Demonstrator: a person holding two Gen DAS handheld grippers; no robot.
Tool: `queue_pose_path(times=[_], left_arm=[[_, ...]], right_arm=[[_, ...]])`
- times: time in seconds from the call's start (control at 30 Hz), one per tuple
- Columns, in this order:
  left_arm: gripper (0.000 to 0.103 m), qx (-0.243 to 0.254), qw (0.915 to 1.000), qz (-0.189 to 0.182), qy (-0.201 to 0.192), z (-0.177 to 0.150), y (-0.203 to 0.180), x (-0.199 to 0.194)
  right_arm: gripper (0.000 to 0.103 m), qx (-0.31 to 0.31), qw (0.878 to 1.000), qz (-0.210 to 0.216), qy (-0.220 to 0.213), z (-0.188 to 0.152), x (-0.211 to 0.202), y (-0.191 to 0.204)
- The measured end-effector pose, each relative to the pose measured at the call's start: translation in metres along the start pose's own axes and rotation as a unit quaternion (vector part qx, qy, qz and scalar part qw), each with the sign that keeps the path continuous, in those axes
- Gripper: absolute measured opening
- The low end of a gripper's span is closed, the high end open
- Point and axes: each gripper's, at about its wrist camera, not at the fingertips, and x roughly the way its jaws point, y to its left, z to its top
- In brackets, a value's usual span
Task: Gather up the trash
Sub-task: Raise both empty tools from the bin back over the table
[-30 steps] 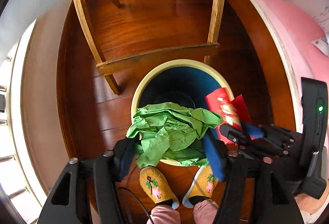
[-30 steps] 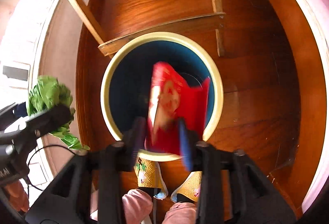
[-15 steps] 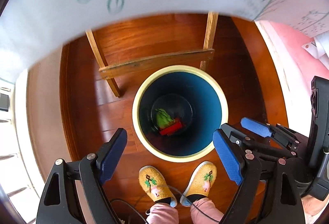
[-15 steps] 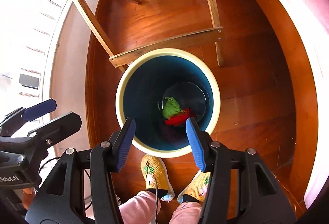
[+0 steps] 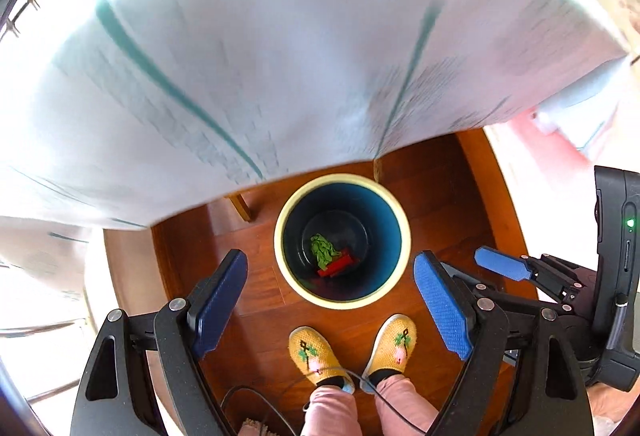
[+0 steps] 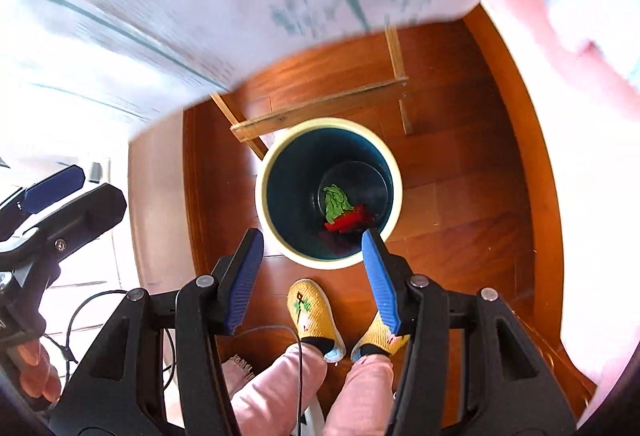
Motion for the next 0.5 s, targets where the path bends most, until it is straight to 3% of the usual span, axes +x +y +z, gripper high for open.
queue_pose_path(times=[0.33,0.5], left_arm=[[0.087,0.025,0.9983,0.004,-0.053,0.021,0.006,-0.133],[0.082,0.021,0.9968,-0.019,-0.075,0.036,0.022,-0.189]], right_arm=[[0.048,0.001,0.999,-0.004,-0.052,0.005,-0.126,0.042],[0.048,0.011,0.996,-0.006,-0.090,0.008,-0.177,0.062]])
